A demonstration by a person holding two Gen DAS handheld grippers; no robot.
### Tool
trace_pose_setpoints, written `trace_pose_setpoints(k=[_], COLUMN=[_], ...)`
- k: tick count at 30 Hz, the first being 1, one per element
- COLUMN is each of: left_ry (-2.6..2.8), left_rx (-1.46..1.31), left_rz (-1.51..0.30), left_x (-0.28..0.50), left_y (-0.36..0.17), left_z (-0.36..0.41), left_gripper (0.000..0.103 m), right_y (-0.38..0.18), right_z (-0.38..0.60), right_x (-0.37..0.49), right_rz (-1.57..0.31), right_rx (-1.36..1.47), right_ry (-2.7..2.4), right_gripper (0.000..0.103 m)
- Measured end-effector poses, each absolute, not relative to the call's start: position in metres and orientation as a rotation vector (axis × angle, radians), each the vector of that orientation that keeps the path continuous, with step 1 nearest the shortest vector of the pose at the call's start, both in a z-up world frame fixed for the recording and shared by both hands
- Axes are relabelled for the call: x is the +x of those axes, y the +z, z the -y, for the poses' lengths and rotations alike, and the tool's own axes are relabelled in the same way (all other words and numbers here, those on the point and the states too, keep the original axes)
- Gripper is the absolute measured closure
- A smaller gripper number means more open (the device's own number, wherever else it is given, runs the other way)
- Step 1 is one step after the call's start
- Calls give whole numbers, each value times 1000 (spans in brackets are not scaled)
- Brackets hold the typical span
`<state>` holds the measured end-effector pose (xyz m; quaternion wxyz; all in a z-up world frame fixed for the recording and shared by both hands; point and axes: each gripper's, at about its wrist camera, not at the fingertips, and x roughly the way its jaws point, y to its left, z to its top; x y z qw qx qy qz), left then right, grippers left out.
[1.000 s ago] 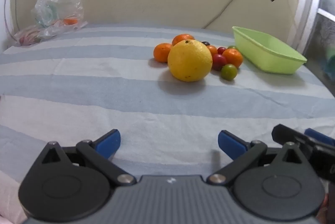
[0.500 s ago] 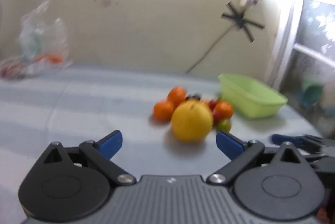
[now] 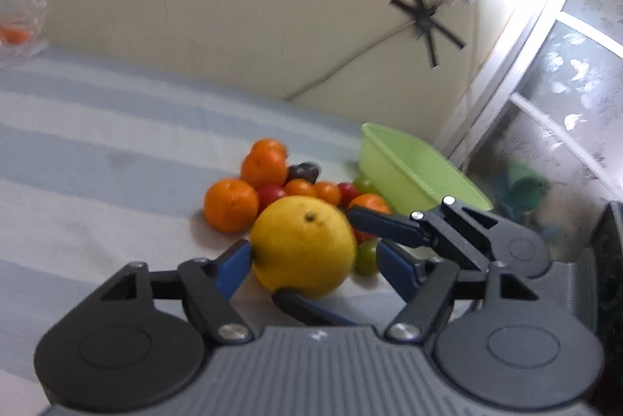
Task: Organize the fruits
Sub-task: 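Grasp the large yellow grapefruit with the left gripper, then carry the grapefruit into the green basin and open the left gripper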
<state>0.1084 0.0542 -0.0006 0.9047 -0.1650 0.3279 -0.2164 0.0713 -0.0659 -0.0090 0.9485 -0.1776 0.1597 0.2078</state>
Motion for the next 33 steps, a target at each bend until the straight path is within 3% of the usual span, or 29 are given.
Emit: trace_pose_setpoints(k=[10, 17, 23, 33], left_ry=[-447, -638, -719, -653], left_rx=[-293, -190, -143, -138], left_rz=[-621, -531, -621, -760], left_x=[88, 147, 203, 229], left_y=[37, 78, 62, 32], left_z=[-27, 68, 148, 177], left_gripper=[42, 43, 43, 39], right_y=[-8, 20, 23, -3], right_z=[78, 145, 227, 263], right_x=[51, 48, 89, 121], right_rz=[-273, -128, -253, -395], right_rx=[-286, -191, 11, 92], right_ry=[397, 133, -25, -56], right_gripper=[36, 36, 36, 35])
